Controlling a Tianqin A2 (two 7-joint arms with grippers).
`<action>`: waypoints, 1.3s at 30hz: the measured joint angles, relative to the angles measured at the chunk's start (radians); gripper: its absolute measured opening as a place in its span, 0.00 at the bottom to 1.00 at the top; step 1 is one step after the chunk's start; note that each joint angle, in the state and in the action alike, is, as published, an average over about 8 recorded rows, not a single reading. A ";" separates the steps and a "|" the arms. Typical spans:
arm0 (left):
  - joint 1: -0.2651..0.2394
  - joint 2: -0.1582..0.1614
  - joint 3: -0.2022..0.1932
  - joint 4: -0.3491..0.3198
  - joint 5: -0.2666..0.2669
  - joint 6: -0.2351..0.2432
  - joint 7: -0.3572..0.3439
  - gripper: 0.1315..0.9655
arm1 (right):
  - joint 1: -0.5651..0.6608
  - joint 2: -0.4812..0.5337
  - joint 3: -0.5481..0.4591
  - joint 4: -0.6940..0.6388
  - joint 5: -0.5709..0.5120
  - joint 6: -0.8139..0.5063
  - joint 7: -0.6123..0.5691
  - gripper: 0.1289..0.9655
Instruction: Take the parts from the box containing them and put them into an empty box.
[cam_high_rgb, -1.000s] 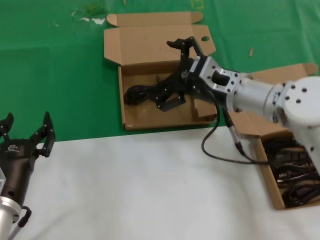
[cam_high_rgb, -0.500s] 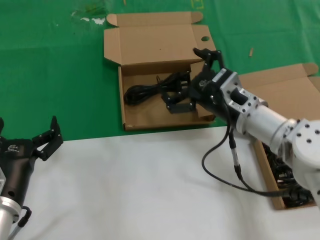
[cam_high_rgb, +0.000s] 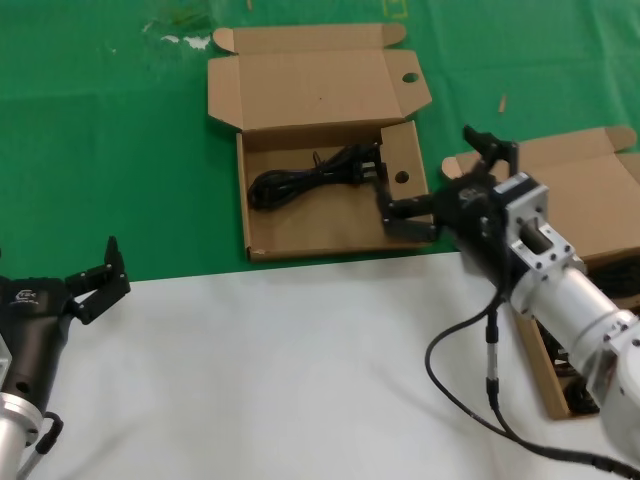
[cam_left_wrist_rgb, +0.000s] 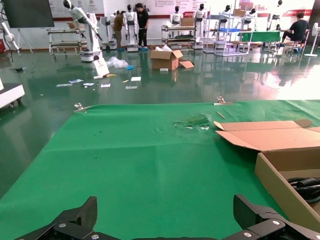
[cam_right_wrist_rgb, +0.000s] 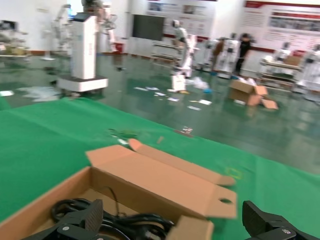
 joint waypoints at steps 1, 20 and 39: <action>0.000 0.000 0.000 0.000 0.000 0.000 0.000 0.95 | -0.016 0.000 0.007 0.010 0.006 0.014 0.002 1.00; 0.000 0.000 0.000 0.000 0.000 0.000 0.000 1.00 | -0.272 -0.006 0.121 0.177 0.113 0.238 0.042 1.00; 0.000 0.000 0.000 0.000 0.000 0.000 0.000 1.00 | -0.278 -0.006 0.123 0.181 0.115 0.243 0.043 1.00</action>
